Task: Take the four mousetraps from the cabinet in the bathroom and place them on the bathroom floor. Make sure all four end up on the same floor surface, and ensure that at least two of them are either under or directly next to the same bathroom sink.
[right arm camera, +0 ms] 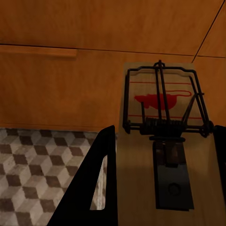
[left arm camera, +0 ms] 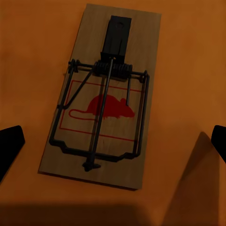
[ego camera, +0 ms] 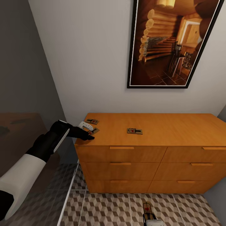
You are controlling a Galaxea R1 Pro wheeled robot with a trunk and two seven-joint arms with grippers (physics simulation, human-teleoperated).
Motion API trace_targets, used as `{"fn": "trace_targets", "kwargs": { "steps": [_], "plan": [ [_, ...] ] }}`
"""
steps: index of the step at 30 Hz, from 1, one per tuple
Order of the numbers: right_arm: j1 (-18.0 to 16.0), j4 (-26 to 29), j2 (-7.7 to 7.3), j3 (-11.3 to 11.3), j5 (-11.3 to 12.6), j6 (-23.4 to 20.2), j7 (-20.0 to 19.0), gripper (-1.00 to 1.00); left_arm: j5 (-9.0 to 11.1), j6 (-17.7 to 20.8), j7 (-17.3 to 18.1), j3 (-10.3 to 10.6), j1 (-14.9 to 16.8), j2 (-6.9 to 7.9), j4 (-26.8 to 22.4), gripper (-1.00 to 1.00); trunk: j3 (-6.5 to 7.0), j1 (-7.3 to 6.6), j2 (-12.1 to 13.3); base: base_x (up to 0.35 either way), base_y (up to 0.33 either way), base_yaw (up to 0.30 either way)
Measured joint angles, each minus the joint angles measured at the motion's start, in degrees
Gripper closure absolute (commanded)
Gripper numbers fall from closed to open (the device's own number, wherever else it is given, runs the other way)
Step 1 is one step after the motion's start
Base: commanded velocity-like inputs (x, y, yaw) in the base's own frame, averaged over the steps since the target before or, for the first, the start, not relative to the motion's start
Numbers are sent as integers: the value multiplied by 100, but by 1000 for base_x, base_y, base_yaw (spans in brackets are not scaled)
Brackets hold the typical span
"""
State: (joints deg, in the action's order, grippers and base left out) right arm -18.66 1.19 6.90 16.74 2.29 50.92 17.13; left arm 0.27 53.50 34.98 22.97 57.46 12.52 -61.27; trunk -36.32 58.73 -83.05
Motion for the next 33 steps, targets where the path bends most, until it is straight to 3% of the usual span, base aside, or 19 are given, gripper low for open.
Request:
{"fn": "trace_targets", "kwargs": {
  "steps": [4, 5, 33],
  "plan": [
    [-1, 0, 1, 0, -1, 0, 0, 100, -1, 1, 3, 0, -2, 0, -10, -100, 0, 0, 0, 0, 0, 0],
    [-1, 0, -1, 0, 0, 0, 0, 100, -2, 0, 4, 1, -2, 0, -13, 100, 0, 0, 0, 0, 0, 0],
    [0, 0, 1, -1, 0, 1, 0, 100, 10, -62, -11, 1, 1, 0, -11, 100, 0, 0, 0, 0, 0, 0]
  ]
}}
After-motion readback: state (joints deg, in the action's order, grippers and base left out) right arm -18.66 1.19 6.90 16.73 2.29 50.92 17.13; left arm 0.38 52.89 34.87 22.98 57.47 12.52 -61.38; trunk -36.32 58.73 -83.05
